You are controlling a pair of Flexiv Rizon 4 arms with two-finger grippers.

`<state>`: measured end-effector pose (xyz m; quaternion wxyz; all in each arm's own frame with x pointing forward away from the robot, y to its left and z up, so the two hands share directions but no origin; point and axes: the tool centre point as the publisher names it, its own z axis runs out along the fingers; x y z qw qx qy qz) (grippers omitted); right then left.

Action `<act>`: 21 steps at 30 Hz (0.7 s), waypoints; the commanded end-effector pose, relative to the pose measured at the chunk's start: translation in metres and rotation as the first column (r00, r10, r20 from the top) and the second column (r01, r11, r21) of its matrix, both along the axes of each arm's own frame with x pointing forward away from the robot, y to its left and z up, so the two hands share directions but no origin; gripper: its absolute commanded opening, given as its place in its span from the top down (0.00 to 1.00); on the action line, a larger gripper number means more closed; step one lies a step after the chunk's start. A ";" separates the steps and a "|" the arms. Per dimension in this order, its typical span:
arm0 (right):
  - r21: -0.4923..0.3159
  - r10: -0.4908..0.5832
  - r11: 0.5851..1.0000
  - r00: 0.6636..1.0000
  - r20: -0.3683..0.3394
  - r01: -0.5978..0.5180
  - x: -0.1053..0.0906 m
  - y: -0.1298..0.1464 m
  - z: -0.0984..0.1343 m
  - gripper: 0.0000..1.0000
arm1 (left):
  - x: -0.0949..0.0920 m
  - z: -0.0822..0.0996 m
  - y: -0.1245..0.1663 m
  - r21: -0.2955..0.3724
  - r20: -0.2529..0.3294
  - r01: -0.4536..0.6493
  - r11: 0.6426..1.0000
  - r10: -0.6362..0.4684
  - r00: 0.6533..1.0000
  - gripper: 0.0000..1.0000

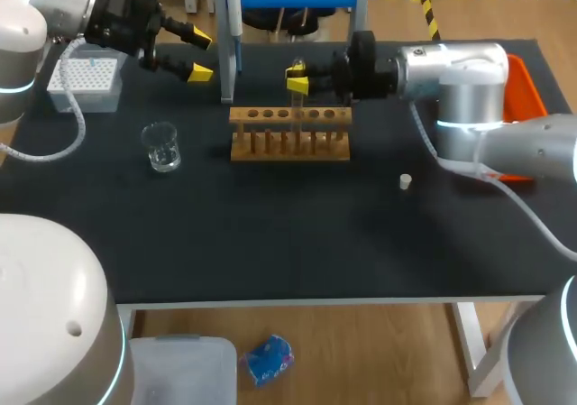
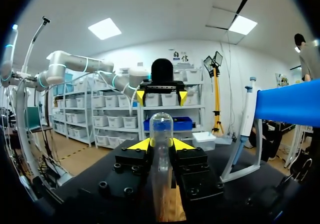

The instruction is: Invert the test tube, pick up the pipette, mount the tip to pipette, aspirate from beaker and dispense into the tube, eject the tip, return the pipette, and cap with the stopper.

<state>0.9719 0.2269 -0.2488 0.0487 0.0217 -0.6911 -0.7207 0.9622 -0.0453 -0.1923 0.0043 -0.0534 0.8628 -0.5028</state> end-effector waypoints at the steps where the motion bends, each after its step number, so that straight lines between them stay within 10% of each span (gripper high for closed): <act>1: -0.001 -0.011 1.000 1.000 0.003 0.011 -0.003 -0.004 0.008 1.00 | 0.001 0.001 0.001 0.003 -0.004 0.005 1.000 -0.005 1.000 0.00; 21: 0.004 -0.013 1.000 0.999 0.052 0.013 -0.009 -0.010 0.033 1.00 | 0.001 0.001 0.001 0.003 -0.004 0.005 1.000 -0.005 1.000 0.00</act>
